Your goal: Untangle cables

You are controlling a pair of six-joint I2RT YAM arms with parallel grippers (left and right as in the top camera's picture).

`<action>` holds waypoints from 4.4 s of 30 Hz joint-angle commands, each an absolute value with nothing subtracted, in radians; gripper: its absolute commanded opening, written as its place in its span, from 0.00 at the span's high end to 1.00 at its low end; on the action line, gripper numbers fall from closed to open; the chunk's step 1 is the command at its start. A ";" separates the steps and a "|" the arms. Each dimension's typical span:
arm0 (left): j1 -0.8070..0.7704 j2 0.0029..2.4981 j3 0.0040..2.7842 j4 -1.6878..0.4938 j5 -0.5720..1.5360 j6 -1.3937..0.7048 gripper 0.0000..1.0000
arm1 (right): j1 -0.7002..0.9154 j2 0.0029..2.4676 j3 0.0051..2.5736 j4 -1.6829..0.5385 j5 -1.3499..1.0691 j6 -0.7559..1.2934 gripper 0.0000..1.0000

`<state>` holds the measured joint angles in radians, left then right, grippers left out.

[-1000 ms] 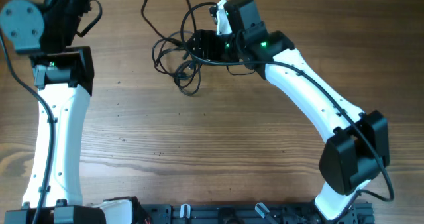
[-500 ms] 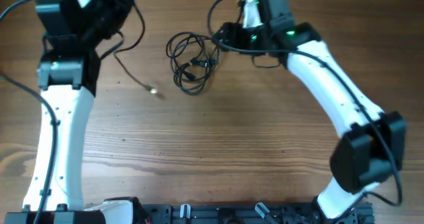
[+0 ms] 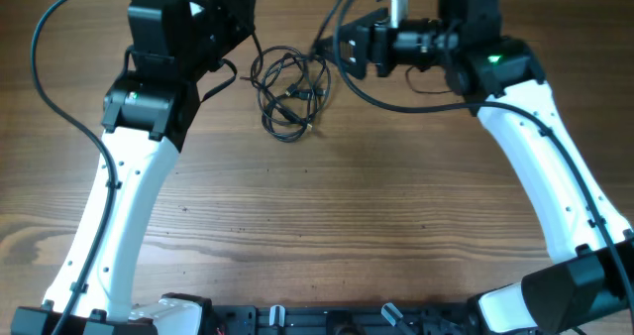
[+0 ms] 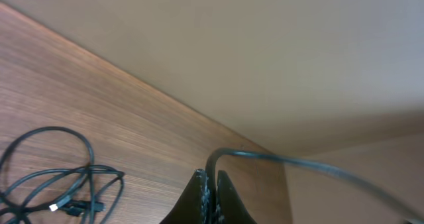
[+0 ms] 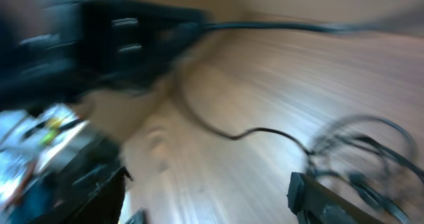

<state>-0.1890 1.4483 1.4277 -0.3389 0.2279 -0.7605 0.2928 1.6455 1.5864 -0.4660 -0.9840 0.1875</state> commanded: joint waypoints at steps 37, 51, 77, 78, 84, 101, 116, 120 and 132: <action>-0.221 1.448 1.431 -0.781 0.032 -1.388 0.00 | 0.107 1.581 1.605 -0.306 -0.583 0.458 0.96; -0.258 1.448 1.431 -0.768 0.036 -1.103 0.00 | -0.566 1.838 1.604 -0.257 0.239 0.421 0.96; -0.330 1.642 1.431 -0.732 0.061 -0.409 0.31 | -0.340 1.713 1.627 -0.653 -0.468 0.342 0.00; -0.314 1.688 1.431 -0.710 0.058 -0.383 0.35 | -0.316 1.713 1.627 -0.668 -0.468 0.340 0.00; -0.279 1.911 1.431 -0.494 0.058 -0.125 0.41 | -0.271 1.715 1.627 -0.746 -0.464 0.314 0.00; -0.290 1.788 1.531 -0.386 0.266 -0.274 0.96 | -0.270 1.732 1.627 -0.795 -0.550 0.240 0.01; -0.205 1.375 1.541 -0.394 0.286 -0.544 0.96 | 0.083 1.728 1.629 -0.646 -0.958 0.105 0.09; -0.159 1.374 1.541 -0.240 0.287 -0.810 0.96 | 0.176 1.728 1.629 -0.568 -0.957 0.160 0.09; -0.152 1.374 1.541 -0.173 -0.118 -1.613 0.95 | 0.501 1.757 1.628 -0.524 -0.441 0.469 0.11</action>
<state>-0.1604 1.3838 1.5398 -0.1955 0.0280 -1.4391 0.4698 1.7332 1.6196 -0.5457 -0.5289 0.3721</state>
